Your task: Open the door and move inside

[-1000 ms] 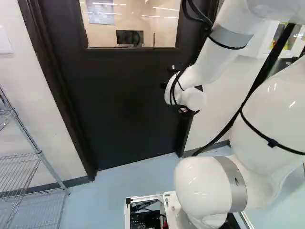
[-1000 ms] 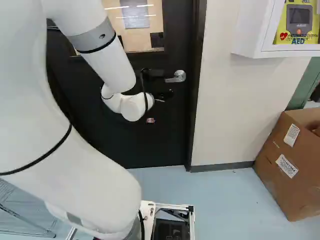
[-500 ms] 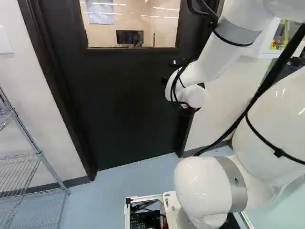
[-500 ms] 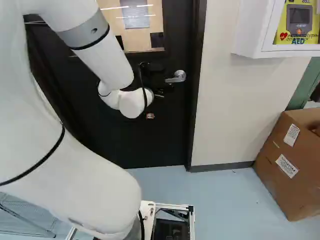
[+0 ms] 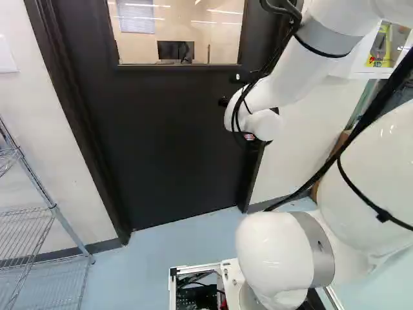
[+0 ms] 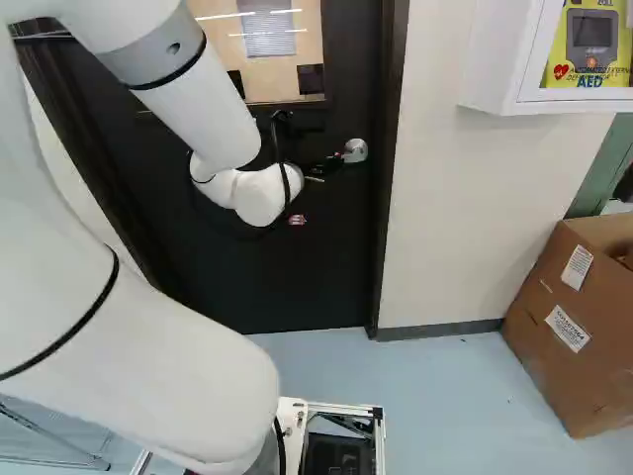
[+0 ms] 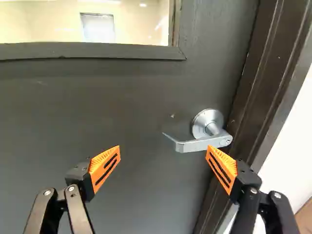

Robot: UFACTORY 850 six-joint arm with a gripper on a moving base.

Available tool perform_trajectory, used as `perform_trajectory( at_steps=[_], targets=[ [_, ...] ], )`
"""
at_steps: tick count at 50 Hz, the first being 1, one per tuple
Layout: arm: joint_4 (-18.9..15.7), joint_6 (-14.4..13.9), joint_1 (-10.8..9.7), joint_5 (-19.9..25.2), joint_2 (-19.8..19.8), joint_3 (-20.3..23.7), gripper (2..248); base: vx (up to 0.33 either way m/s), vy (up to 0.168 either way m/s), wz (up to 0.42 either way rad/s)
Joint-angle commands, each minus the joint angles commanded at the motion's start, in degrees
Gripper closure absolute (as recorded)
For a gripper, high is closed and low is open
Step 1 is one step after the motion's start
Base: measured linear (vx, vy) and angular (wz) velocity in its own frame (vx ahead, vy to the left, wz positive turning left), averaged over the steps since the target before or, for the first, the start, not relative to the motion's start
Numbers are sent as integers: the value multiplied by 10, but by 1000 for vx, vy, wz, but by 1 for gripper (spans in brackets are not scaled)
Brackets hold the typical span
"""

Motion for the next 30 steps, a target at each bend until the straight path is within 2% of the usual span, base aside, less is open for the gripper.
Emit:
perform_trajectory(
  at_steps=[12,30],
  targets=[
    [0,0,-1,0,-13,-19,3,0,0,0],
    [0,0,-6,0,-59,-63,3,0,0,0]
  ],
)
